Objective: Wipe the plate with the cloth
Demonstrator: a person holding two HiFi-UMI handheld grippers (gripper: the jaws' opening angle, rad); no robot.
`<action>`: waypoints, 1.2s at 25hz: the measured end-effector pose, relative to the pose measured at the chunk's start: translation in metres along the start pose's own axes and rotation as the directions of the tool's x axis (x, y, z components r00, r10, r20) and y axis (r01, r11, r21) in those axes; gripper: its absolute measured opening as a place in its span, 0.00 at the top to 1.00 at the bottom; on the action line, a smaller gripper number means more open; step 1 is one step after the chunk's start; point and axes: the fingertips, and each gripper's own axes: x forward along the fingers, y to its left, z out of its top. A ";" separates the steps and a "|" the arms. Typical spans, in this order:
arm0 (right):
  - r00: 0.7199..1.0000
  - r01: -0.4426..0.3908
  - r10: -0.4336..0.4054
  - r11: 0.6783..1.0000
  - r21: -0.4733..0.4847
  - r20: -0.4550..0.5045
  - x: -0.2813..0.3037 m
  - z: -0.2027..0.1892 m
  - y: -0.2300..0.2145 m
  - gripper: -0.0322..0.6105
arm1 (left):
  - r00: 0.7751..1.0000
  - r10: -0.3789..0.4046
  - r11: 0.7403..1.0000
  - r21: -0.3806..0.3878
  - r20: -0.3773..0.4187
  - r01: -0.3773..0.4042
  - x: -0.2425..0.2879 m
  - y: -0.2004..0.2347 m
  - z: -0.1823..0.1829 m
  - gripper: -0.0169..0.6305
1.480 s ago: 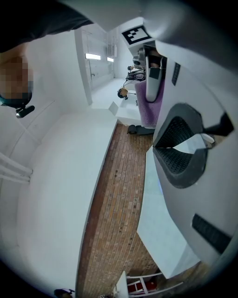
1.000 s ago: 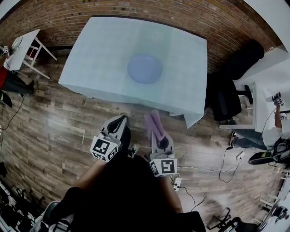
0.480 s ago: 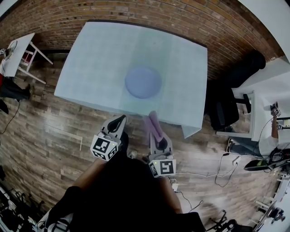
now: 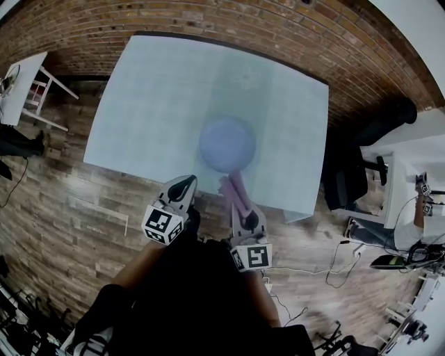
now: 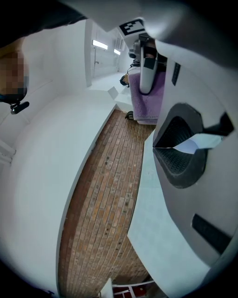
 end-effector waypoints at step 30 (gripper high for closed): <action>0.954 -0.266 0.268 0.963 0.029 -0.135 0.142 -0.047 -0.052 0.85 | 0.935 0.200 0.948 -0.185 -0.292 -0.260 0.105 0.099 -0.119 0.92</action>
